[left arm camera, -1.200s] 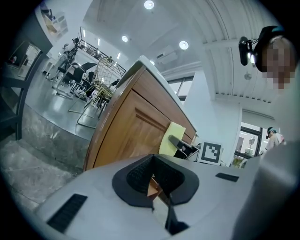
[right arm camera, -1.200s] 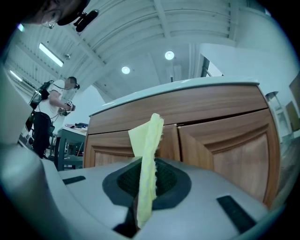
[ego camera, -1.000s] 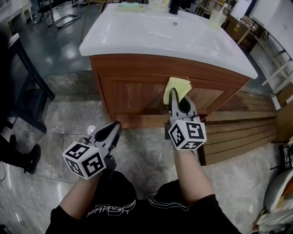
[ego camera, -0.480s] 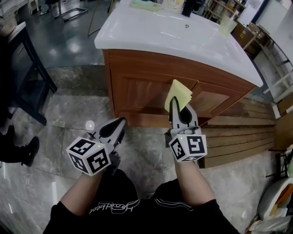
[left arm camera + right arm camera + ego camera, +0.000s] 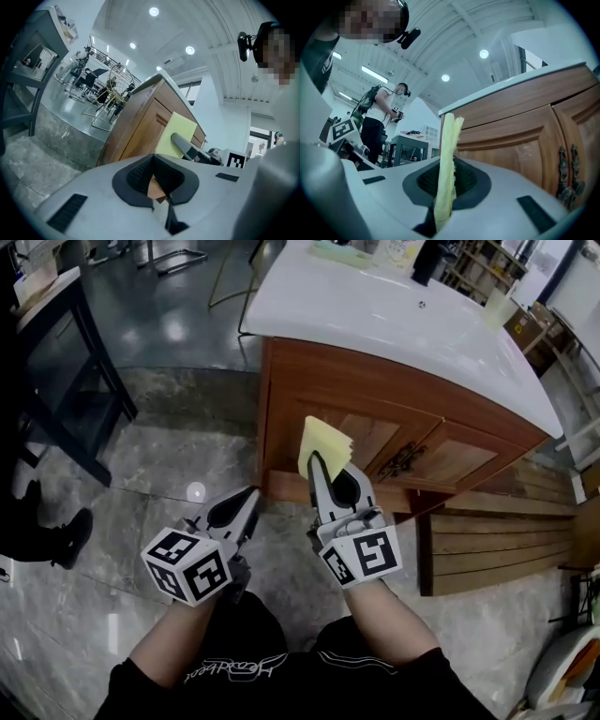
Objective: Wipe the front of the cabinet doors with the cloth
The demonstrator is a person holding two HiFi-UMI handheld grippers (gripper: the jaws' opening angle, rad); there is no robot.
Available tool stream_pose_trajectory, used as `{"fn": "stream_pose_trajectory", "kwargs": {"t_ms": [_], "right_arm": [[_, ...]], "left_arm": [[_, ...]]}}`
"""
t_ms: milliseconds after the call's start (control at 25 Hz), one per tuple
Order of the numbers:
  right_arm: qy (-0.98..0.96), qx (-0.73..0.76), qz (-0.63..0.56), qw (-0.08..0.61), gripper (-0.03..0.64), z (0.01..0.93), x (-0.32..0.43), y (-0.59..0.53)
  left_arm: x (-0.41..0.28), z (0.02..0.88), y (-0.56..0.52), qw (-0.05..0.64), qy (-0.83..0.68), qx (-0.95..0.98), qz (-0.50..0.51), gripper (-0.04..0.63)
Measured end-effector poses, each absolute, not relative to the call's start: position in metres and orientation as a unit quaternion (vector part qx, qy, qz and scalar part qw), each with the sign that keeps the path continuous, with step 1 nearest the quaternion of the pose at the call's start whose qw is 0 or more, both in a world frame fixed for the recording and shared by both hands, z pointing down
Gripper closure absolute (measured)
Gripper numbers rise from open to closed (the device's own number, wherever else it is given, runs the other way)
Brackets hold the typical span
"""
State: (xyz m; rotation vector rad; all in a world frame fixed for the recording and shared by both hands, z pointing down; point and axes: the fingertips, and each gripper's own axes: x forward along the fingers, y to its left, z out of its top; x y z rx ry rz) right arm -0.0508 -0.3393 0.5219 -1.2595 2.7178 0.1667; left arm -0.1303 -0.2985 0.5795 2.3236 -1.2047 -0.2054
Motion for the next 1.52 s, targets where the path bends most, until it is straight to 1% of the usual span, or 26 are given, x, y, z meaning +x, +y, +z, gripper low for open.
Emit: {"fn": "stream_pose_trajectory", "kwargs": {"t_ms": [160, 320, 640, 840, 1200, 1520], "right_arm": [[0.911, -0.405, 0.043, 0.074, 0.575, 0.538, -0.084, -0.344], [0.913, -0.399, 0.041, 0.071, 0.575, 0.546, -0.102, -0.353], [0.899, -0.434, 0.034, 0.053, 0.575, 0.56, -0.106, -0.376], [0.89, -0.451, 0.053, 0.026, 0.575, 0.567, -0.108, -0.381], [0.863, -0.501, 0.057, 0.02, 0.575, 0.57, -0.07, -0.392], [0.815, -0.579, 0.026, 0.008, 0.575, 0.579, 0.003, -0.402]], "left_arm": [[-0.145, 0.595, -0.293, 0.262, -0.456, 0.848, -0.065, 0.589], [-0.155, 0.599, -0.289, 0.242, -0.457, 0.854, -0.051, 0.589], [-0.175, 0.599, -0.29, 0.251, -0.472, 0.841, -0.078, 0.589], [-0.179, 0.6, -0.291, 0.256, -0.471, 0.84, -0.081, 0.589], [-0.169, 0.602, -0.294, 0.263, -0.461, 0.844, -0.08, 0.589], [-0.152, 0.599, -0.297, 0.262, -0.451, 0.85, -0.075, 0.589]]}}
